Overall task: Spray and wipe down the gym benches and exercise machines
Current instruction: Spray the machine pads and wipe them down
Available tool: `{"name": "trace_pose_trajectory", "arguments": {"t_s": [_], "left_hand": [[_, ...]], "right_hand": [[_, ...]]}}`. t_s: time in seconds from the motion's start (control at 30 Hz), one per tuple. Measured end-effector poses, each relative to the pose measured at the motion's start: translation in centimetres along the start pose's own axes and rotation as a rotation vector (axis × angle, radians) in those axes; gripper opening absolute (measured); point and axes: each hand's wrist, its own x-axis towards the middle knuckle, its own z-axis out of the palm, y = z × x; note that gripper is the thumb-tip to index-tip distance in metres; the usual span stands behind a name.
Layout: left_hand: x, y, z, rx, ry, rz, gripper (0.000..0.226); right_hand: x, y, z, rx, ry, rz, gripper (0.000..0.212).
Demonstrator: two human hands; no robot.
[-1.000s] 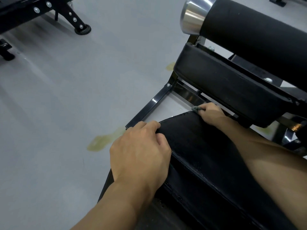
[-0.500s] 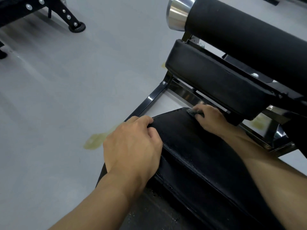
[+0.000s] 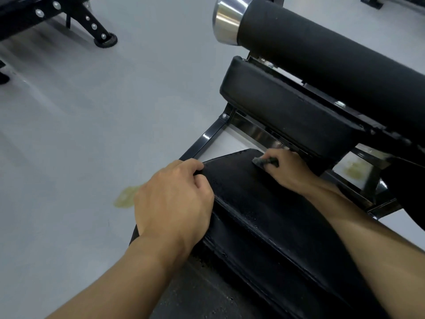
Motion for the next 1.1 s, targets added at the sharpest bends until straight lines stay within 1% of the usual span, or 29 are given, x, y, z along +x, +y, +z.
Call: {"name": "trace_pose_trajectory", "arguments": {"t_s": [0.13, 0.2, 0.3, 0.37, 0.47, 0.53, 0.63, 0.7, 0.87, 0.97, 1.03, 1.1], "left_hand": [[0.0, 0.0, 0.0, 0.005, 0.01, -0.016, 0.041], [-0.1, 0.1, 0.0, 0.006, 0.008, -0.012, 0.041], [0.0, 0.0, 0.0, 0.005, 0.019, -0.007, 0.041], [0.0, -0.1, 0.1, 0.004, 0.026, -0.009, 0.041], [-0.1, 0.0, 0.2, 0.002, 0.032, -0.016, 0.04], [-0.1, 0.0, 0.1, 0.0, 0.032, -0.015, 0.04], [-0.1, 0.0, 0.1, -0.005, 0.032, -0.011, 0.04], [0.0, -0.1, 0.1, -0.005, 0.036, -0.017, 0.04], [-0.1, 0.0, 0.1, -0.006, 0.032, -0.02, 0.039], [-0.1, 0.0, 0.1, -0.012, 0.029, -0.024, 0.039], [-0.1, -0.1, 0.1, -0.014, 0.034, -0.023, 0.04], [0.0, 0.0, 0.1, -0.013, 0.037, -0.023, 0.04]], "right_hand": [[2.7, -1.4, 0.6, -0.004, 0.011, 0.02, 0.019], [1.1, -1.1, 0.0, 0.017, -0.019, -0.016, 0.016], [-1.6, -0.5, -0.9, 0.06, -0.09, -0.056, 0.021], [-0.7, -1.0, -0.3, 0.041, -0.037, -0.066, 0.021], [1.8, -2.1, 0.7, 0.049, 0.014, -0.023, 0.019], [1.1, -2.1, 0.5, 0.067, -0.01, -0.012, 0.023], [-2.4, -0.9, -0.6, 0.123, -0.043, -0.11, 0.023], [-2.6, -0.8, -0.5, 0.102, -0.044, -0.135, 0.023], [1.0, -3.2, 0.6, 0.084, 0.007, -0.051, 0.026], [-2.1, -1.7, -0.4, 0.117, -0.041, -0.165, 0.025], [-4.3, -1.1, -1.0, 0.137, -0.072, -0.18, 0.023], [-3.3, -1.9, -0.6, 0.127, -0.021, -0.181, 0.023]]}}
